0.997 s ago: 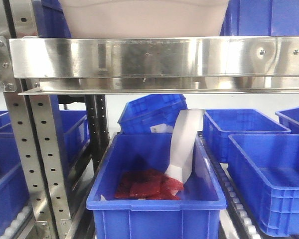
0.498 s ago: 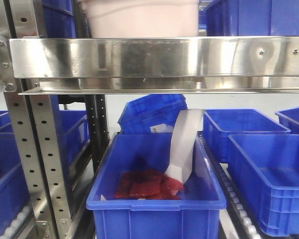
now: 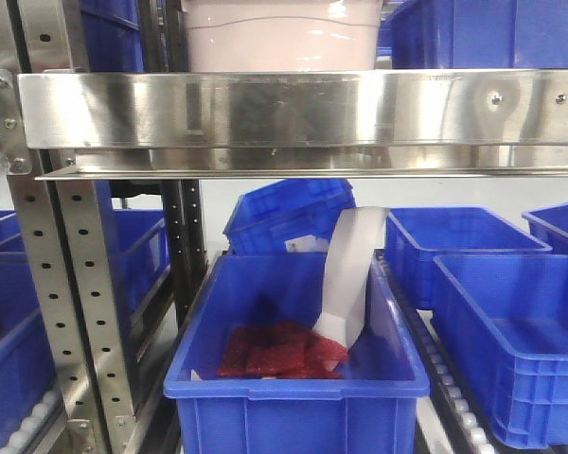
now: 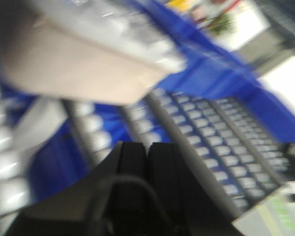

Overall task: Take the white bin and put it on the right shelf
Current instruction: 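Push the bin forward onto the upper shelf rollers with both grippers, then open both grippers and release the bin on the shelf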

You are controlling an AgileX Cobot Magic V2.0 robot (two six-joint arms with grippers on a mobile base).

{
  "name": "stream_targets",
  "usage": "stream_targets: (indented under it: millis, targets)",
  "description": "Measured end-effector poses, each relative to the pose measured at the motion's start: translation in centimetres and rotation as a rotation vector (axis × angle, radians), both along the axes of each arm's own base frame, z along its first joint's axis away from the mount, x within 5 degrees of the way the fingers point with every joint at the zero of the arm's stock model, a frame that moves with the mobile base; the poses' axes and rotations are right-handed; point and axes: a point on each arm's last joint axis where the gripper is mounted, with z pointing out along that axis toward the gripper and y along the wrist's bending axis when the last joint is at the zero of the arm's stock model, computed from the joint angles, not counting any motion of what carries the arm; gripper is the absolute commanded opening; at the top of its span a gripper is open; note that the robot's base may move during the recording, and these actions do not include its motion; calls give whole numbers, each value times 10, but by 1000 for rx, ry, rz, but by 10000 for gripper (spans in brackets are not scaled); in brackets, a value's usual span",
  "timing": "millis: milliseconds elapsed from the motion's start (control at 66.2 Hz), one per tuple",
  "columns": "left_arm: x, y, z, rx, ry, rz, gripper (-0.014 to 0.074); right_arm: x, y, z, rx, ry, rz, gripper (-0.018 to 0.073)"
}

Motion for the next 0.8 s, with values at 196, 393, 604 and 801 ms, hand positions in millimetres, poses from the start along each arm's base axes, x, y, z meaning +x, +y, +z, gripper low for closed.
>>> stream_targets:
  millis: [196, 393, 604, 801]
  targets:
    - [-30, 4, 40, 243, -76, 180, -118, -26, 7, 47, -211, -142, -221, 71]
    - [-63, -6, 87, 386, -297, 268, -118, -50, 41, 71, -444, -318, -321, 71]
    - [-71, -5, 77, 418, -327, 325, -118, -65, 55, 37, -554, -322, -426, 66]
    - [-88, 5, 41, 421, -310, 431, -118, -89, 45, -2, -634, -248, -456, 66]
